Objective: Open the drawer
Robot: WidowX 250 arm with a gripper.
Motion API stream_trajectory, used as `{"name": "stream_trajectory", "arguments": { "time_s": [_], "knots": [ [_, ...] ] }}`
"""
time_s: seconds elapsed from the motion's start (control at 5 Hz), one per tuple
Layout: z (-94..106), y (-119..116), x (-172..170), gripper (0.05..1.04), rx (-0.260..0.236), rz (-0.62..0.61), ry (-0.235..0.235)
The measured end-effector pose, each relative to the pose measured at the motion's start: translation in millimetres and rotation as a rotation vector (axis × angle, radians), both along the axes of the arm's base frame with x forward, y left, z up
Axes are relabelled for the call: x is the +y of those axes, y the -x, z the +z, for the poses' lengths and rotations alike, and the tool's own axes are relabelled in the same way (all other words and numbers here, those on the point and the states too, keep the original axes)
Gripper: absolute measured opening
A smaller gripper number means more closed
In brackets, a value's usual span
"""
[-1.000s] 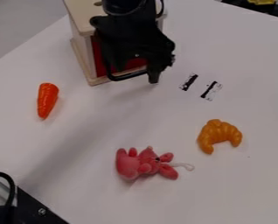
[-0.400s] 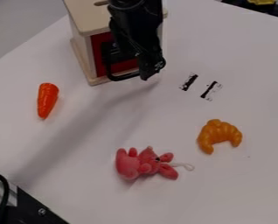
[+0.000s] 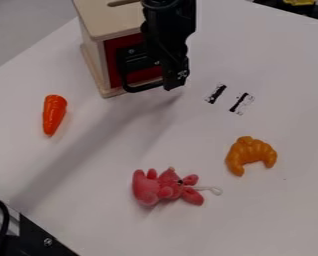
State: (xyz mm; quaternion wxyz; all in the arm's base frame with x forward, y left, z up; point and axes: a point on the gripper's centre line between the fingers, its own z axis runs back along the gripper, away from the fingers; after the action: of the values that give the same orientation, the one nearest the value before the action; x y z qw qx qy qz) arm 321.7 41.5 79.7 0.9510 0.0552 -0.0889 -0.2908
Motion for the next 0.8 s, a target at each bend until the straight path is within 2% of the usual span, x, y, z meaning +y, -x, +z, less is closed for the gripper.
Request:
{"name": "stream_trajectory", "arguments": {
  "time_s": [0.4,0.8],
  "knots": [
    [-23.2,-12.7,9.9,0.997,0.074,-0.020,-0.043],
    [-40.6,-13.5,7.1,0.961,0.116,-0.044,-0.048]
  ]
}}
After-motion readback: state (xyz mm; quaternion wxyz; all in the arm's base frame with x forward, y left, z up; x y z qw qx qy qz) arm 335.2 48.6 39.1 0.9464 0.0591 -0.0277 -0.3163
